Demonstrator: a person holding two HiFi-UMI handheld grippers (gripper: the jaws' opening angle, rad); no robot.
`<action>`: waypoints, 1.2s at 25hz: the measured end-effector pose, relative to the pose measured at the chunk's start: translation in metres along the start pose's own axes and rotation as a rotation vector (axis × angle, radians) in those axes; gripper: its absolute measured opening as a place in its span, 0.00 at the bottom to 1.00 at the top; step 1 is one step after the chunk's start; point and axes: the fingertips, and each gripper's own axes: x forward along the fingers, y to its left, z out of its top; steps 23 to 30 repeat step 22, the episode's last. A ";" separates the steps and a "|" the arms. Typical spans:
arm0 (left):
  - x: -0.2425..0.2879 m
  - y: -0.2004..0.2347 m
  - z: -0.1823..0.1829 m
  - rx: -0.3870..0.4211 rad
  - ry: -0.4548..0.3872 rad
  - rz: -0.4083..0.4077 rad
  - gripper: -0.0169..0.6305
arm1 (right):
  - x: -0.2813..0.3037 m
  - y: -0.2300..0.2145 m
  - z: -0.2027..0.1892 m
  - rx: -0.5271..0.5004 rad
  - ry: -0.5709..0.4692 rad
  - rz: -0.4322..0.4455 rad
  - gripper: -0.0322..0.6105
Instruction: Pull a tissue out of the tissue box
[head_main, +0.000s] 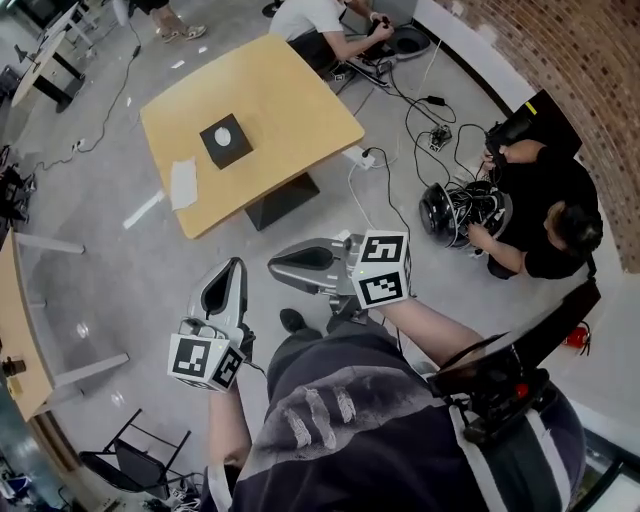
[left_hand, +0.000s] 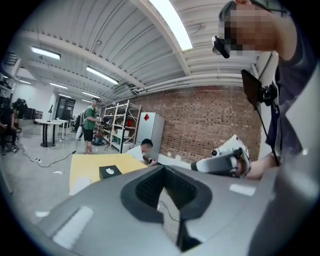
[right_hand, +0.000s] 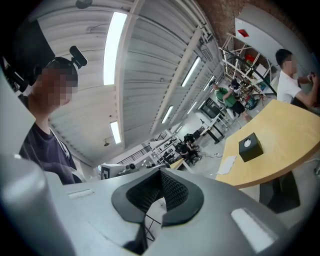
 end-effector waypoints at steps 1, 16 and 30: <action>-0.003 0.000 -0.003 -0.002 0.003 0.001 0.03 | 0.002 0.001 -0.002 0.000 0.002 0.001 0.05; -0.090 0.049 -0.014 -0.039 -0.057 -0.009 0.03 | 0.087 0.057 -0.041 -0.056 0.077 0.029 0.05; -0.125 0.061 -0.021 -0.084 -0.065 -0.083 0.03 | 0.117 0.082 -0.061 -0.076 0.085 -0.006 0.05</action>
